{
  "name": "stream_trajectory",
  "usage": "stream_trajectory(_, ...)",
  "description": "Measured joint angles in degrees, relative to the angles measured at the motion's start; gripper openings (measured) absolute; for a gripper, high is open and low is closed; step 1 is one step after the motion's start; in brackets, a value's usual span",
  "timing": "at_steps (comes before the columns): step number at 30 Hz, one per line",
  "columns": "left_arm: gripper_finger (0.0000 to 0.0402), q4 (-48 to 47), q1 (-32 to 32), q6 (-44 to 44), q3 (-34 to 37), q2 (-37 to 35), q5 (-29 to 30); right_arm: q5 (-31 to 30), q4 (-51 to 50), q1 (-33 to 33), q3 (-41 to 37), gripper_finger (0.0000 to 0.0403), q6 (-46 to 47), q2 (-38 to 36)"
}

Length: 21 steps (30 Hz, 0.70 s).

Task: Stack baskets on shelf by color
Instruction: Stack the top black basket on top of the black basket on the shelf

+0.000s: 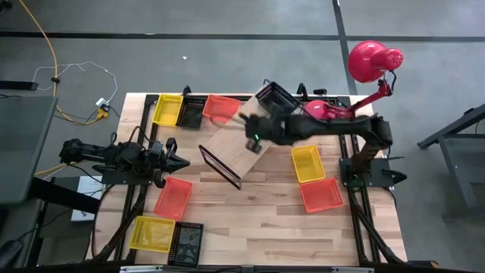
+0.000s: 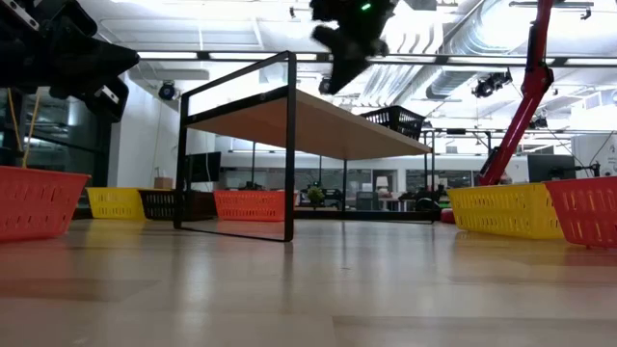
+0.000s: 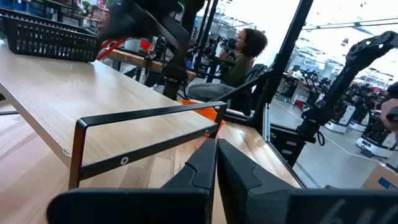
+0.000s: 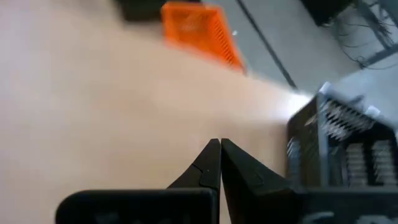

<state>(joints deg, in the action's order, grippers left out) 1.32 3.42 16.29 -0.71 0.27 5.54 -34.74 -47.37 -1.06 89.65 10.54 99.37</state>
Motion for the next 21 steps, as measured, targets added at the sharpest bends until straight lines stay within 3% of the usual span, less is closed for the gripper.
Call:
stream_trajectory(4,0.0003,0.0,0.0,0.0,0.0,0.0,0.0,-0.6,2.4,5.6,-14.1,0.0000,6.6,-8.9)
stream_trajectory(9,0.0003,0.0,0.0,0.0,0.0,0.0,0.0,-3.6,18.4,13.9,-32.5,0.0000,11.1,-23.3)
stream_trajectory(14,0.0003,0.0,0.0,0.0,0.0,0.0,0.0,-6.4,43.7,19.3,-46.7,0.0000,-0.5,-34.0)
stream_trajectory(17,0.0003,0.0,0.0,0.0,0.0,0.0,0.0,-6.4,60.0,20.1,-53.6,0.0000,-9.4,-37.9)
stream_trajectory(21,0.0003,0.1,0.0,0.0,0.0,0.0,0.0,-4.6,74.1,19.2,-61.8,0.0000,-16.2,-41.3)
